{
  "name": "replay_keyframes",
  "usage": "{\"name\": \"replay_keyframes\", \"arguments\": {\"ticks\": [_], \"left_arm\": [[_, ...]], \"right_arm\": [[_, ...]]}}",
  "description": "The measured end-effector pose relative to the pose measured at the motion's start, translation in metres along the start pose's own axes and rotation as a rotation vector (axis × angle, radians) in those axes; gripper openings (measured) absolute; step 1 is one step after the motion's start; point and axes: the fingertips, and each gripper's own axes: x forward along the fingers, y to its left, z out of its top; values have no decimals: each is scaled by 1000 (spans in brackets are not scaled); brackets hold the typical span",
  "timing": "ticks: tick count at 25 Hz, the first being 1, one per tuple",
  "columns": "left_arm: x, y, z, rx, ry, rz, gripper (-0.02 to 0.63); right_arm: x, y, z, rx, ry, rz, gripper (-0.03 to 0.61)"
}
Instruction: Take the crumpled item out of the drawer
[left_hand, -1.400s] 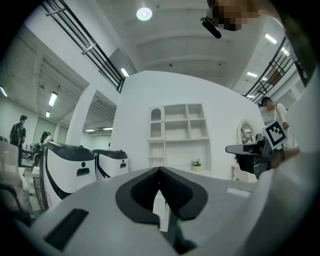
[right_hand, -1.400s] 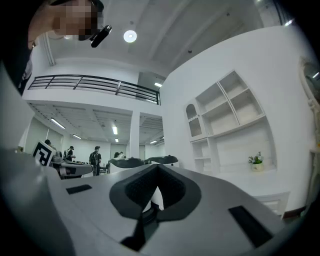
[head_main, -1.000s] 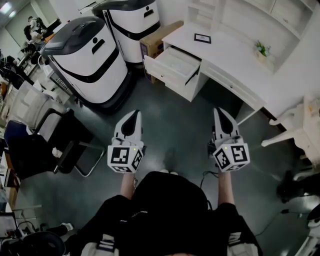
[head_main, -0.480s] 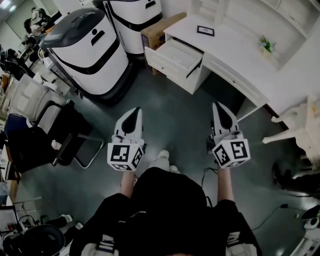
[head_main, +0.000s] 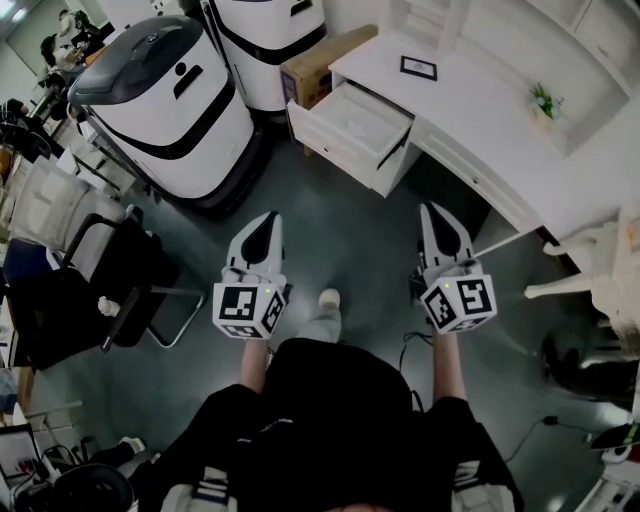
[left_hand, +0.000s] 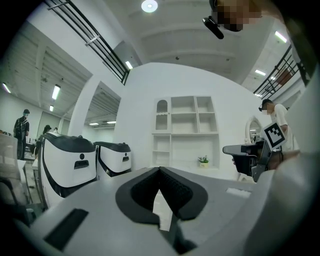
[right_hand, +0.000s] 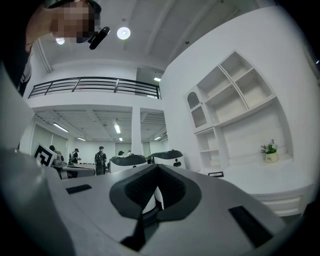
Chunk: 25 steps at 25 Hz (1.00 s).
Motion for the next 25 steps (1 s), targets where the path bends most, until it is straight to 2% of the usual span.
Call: {"name": "replay_keyframes", "arguments": {"ticks": [10, 19, 25], "left_arm": [[104, 57, 8, -6, 2, -53, -2], [165, 73, 0, -5, 27, -127, -3], [199, 85, -14, -25, 64, -135, -2]], "right_arm": [[100, -35, -8, 2, 18, -46, -9], [145, -59, -19, 2, 33, -95, -9], [174, -79, -32, 19, 65, -104, -9]]}}
